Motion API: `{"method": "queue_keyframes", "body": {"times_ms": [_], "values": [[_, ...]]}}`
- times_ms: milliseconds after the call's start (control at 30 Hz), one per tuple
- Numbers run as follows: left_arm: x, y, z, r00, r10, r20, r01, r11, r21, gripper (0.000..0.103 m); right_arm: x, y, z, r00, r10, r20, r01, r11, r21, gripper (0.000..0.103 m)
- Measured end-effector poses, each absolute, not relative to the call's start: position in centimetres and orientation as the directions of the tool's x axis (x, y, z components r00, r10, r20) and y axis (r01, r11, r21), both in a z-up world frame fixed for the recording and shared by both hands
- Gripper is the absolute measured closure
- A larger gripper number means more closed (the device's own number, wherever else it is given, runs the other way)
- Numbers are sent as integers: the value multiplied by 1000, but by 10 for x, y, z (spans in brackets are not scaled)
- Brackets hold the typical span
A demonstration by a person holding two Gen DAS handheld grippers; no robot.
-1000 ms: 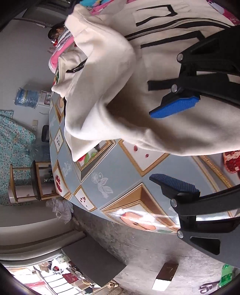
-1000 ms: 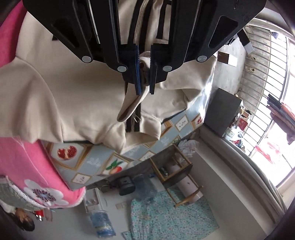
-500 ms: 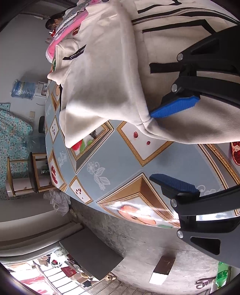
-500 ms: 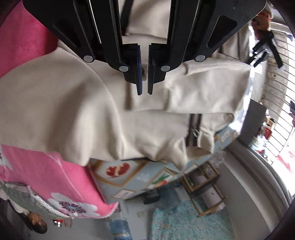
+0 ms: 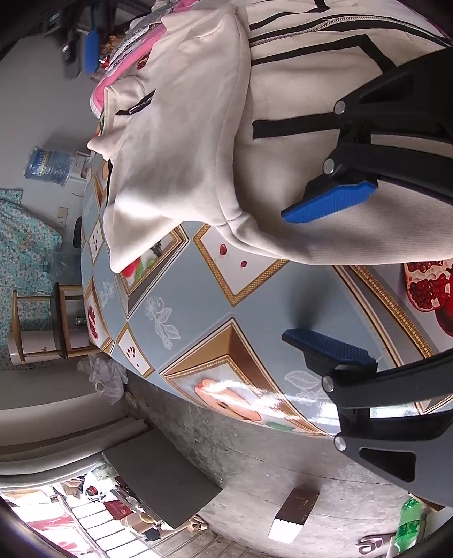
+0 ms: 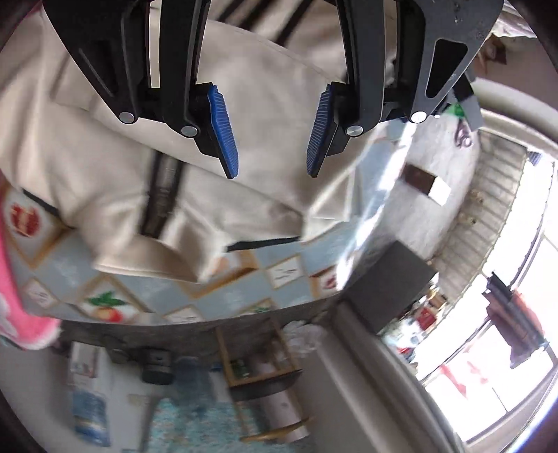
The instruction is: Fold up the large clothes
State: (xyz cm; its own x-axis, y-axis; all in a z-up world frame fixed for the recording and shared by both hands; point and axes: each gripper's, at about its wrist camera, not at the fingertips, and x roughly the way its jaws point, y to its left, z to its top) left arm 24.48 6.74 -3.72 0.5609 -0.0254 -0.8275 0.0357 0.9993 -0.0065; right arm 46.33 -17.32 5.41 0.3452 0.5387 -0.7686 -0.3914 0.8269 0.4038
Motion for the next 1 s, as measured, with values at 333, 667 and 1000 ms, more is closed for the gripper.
{"method": "queue_keyframes", "body": {"times_ms": [333, 667, 1000], "values": [[230, 75, -36, 602, -14, -798, -10, 1000, -26, 54, 560, -14, -14, 61, 474, -879, -524, 764, 376, 61], [232, 70, -37, 624, -63, -779, 32, 998, -55, 72, 554, 2, -27, -45, 350, -936, -603, 737, 304, 62], [234, 63, -39, 636, -83, -767, 69, 996, -51, 95, 548, 19, -17, 50, 319, -946, -690, 696, 198, 99]]}}
